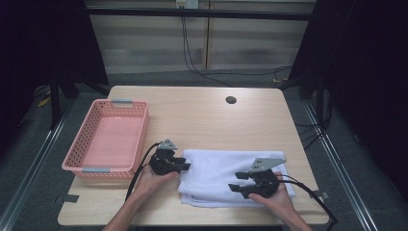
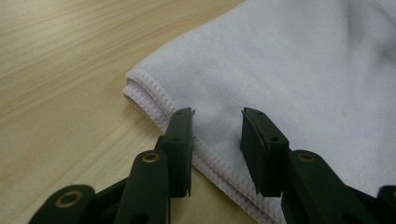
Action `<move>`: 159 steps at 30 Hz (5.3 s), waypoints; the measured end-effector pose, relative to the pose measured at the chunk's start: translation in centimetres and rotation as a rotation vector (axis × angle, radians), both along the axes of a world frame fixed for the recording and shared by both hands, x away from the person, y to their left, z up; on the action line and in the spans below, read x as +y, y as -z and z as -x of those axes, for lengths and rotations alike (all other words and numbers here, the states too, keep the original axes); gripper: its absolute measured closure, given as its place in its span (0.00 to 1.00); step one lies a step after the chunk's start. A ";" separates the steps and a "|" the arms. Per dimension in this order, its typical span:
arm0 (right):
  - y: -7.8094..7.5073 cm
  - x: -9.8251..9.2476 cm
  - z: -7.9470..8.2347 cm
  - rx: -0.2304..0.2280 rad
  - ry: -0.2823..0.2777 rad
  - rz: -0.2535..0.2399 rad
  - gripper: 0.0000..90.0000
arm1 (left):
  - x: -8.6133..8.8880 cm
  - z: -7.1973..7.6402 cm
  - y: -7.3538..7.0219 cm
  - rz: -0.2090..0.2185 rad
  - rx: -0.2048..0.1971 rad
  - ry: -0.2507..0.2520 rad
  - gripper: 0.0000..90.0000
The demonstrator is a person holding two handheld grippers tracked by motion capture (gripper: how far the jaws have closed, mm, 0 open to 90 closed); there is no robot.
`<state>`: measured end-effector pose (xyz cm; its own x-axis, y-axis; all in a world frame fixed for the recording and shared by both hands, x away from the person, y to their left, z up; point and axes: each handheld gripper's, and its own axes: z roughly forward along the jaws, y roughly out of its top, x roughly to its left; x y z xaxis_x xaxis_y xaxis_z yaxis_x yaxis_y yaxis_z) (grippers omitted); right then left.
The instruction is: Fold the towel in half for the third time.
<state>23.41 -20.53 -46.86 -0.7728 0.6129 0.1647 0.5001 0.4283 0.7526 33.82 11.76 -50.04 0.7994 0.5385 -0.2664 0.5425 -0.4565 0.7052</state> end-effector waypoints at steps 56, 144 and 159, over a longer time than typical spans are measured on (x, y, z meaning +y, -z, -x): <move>2.8 12.7 -0.4 -0.006 -0.192 0.070 0.84 | -0.4 -2.0 0.3 0.015 -0.006 0.040 0.85; -0.8 -1.0 3.1 0.000 0.147 -0.228 0.78 | -13.5 -3.3 -5.0 0.127 0.055 0.115 0.85; -0.8 -5.2 4.5 0.013 0.239 -0.173 0.44 | -16.4 -2.4 -5.0 0.173 0.029 0.162 0.60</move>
<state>18.87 -25.69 -46.06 -0.6067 0.7396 0.2915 0.5816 0.1629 0.7970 36.25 -4.65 -45.06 0.8623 0.3478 -0.3679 0.4932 -0.4130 0.7656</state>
